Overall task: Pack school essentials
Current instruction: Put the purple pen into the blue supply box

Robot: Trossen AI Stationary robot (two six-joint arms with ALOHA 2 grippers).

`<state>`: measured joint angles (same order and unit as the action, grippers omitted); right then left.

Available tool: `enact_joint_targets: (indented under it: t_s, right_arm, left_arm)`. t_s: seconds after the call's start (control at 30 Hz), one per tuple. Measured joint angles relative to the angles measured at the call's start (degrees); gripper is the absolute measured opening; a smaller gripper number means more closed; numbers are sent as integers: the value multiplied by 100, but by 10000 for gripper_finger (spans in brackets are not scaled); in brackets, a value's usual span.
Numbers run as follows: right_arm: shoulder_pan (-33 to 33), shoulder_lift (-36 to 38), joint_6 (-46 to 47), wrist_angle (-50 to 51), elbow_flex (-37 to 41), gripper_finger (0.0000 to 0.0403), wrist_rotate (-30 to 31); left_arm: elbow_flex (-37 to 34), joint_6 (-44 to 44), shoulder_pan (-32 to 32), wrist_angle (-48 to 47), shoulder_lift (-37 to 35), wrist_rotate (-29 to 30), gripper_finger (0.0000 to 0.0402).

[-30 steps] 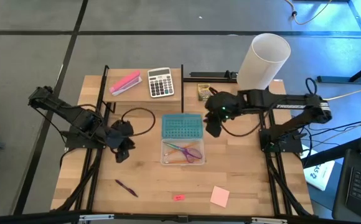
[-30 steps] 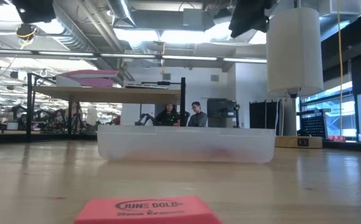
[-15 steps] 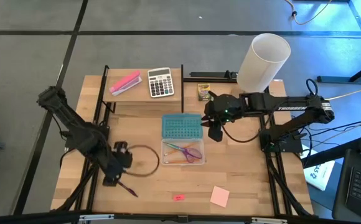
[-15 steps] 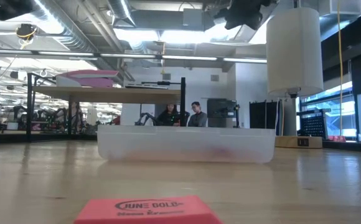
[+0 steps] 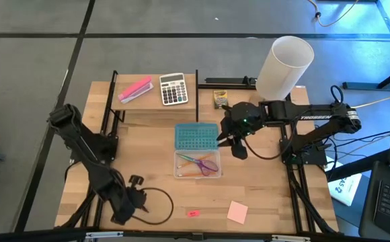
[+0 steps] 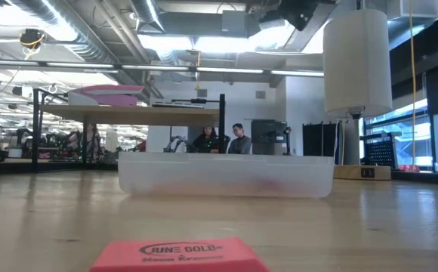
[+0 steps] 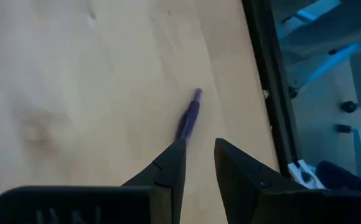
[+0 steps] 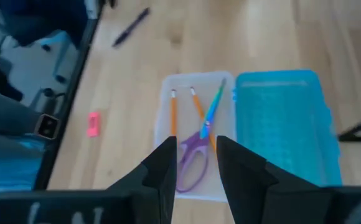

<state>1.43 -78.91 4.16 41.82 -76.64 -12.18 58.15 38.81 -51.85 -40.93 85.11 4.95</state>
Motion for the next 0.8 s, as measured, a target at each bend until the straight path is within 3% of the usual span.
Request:
enact_joint_targets:
  t_s: [0.47,0.8]
  right_arm:
    - [0,0,-8,-136,0,116,-105]
    - [0,0,2,-182,0,116,-102]
  left_arm:
    - [0,303,-372,147,1114,24,78]
    - [0,306,-374,86,1240,259,78]
